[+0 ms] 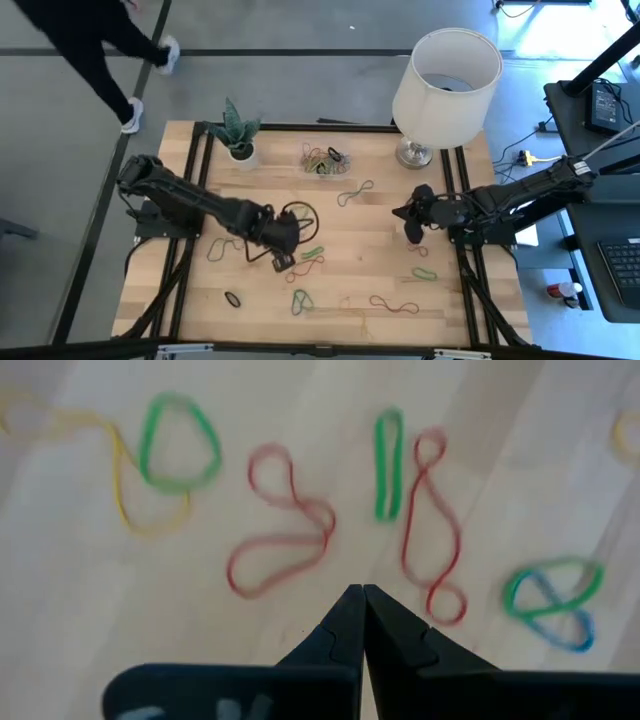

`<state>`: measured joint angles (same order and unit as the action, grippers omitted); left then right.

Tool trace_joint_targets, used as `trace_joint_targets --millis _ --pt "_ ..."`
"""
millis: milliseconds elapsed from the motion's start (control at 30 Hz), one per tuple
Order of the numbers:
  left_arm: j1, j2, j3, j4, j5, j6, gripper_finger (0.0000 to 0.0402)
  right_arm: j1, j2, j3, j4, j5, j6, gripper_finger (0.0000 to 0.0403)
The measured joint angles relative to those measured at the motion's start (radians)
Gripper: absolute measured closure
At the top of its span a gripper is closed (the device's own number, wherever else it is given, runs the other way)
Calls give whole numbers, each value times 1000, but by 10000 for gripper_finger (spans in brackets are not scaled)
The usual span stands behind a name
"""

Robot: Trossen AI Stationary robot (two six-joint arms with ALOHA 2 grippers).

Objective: Pick and place rubber bands into bin
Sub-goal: Put the green rubber band into the transparent bin

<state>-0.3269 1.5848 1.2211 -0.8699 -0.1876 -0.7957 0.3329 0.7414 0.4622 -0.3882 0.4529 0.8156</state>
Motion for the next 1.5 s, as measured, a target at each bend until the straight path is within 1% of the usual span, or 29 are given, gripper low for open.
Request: trace_joint_targets --millis 100,167,233,333,467,633,733,800,933,1067,1167,1233,1333,1500 --pt "-21 -2 -62 48 34 -10 400 26 78 61 1 -3 -38 401" --pt "-28 -19 -112 112 57 5 400 40 156 125 3 -2 -73 401" --pt "-31 -47 -165 172 59 13 400 50 243 197 -3 -2 -116 402" --pt "-32 -119 -260 227 50 13 400 55 391 316 -3 -6 -175 402" --pt "-32 -253 -382 274 46 27 400 51 592 471 -3 -61 -298 398" --pt "-33 -427 -504 277 20 51 400 43 834 661 -10 -65 -407 372" --pt "-33 -516 -559 277 17 73 400 27 972 787 -65 -68 -414 352" --pt "-33 -564 -587 277 17 87 400 9 1059 871 -118 -103 -410 338" --pt "-33 -635 -626 278 17 123 400 -29 1210 1000 -189 -215 -432 313" --pt "-33 -665 -632 276 17 177 400 -57 1324 1075 -230 -286 -459 294" --pt "-33 -672 -632 285 18 220 400 -74 1376 1115 -257 -292 -457 286" --pt "-33 -673 -632 284 32 241 400 -82 1407 1141 -246 -293 -460 284" --pt "-33 -671 -632 284 51 257 400 -90 1443 1162 -253 -310 -507 284" --pt "-34 -672 -632 284 60 281 400 -89 1489 1166 -262 -309 -556 285"
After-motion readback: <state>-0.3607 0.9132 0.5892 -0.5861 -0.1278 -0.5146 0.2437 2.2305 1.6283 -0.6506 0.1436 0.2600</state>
